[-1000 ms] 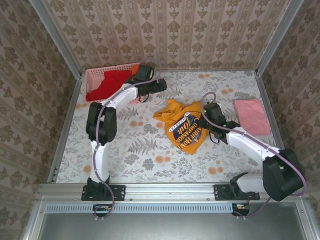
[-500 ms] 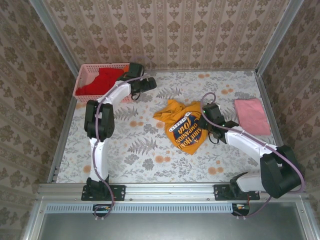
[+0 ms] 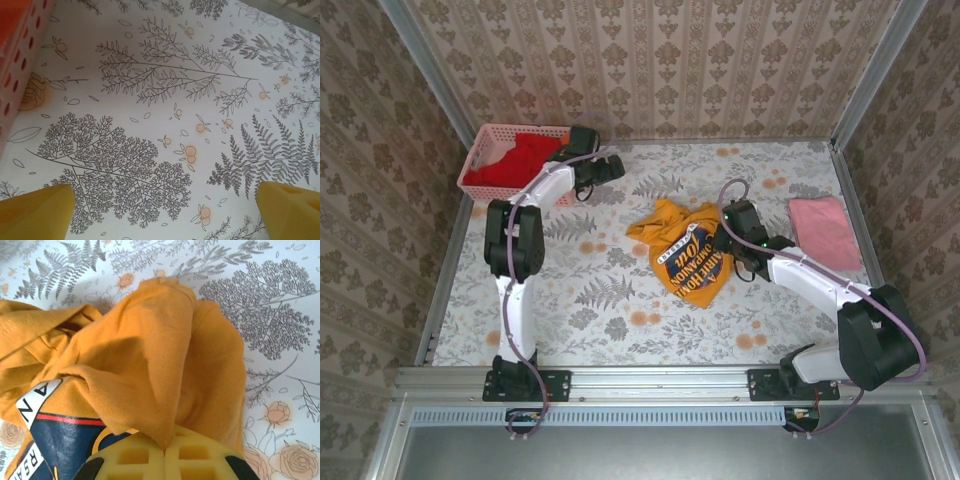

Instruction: Fold and stack the t-shirts

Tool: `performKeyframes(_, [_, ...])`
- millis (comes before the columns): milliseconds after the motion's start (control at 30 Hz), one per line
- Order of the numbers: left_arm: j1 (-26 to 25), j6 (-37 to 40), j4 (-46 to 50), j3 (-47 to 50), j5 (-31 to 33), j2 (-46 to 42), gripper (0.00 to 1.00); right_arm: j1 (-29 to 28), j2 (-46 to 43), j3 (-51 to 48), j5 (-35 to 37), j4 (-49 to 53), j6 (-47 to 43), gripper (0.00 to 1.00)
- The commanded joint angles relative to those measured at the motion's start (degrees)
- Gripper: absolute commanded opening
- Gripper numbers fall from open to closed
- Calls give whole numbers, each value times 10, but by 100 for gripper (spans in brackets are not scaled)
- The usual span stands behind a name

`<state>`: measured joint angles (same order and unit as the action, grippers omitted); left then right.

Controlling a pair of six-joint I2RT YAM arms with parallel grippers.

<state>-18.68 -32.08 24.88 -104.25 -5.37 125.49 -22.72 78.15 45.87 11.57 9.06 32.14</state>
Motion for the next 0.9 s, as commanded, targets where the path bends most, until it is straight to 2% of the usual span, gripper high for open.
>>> performKeyframes(0, [-10, 25, -12, 22, 1, -75, 96, 12, 12, 30, -4, -10, -19, 0])
performKeyframes(67, [-20, 31, -21, 51, -8, -102, 97, 22, 20, 37, -4, -6, -19, 0])
performKeyframes(133, [-32, 38, -28, 84, -19, -128, 97, 35, 39, 46, -9, -1, -18, 7])
performKeyframes(233, [-54, 61, -30, 130, -50, -157, 97, 49, 46, 59, -13, 0, -22, 36])
performKeyframes(300, [-70, 92, -30, 160, -82, -170, 97, 54, 38, 64, -10, 7, -24, 51])
performKeyframes(333, [-70, 111, -28, 173, -99, -174, 98, 55, 29, 62, -7, 10, -23, 57])
performKeyframes(367, [-91, 123, -24, 185, -108, -177, 98, 55, 21, 58, -4, 15, -20, 60])
performKeyframes(467, [-102, 160, -24, 232, -142, -185, 98, 55, -34, 15, -3, 20, 11, 64])
performKeyframes(733, [-101, 267, -36, 306, -163, -224, 98, 46, -184, -138, -20, 26, 101, 65])
performKeyframes(867, [-88, 319, -48, 328, -222, -223, 99, 39, -214, -177, -44, 35, 115, 67])
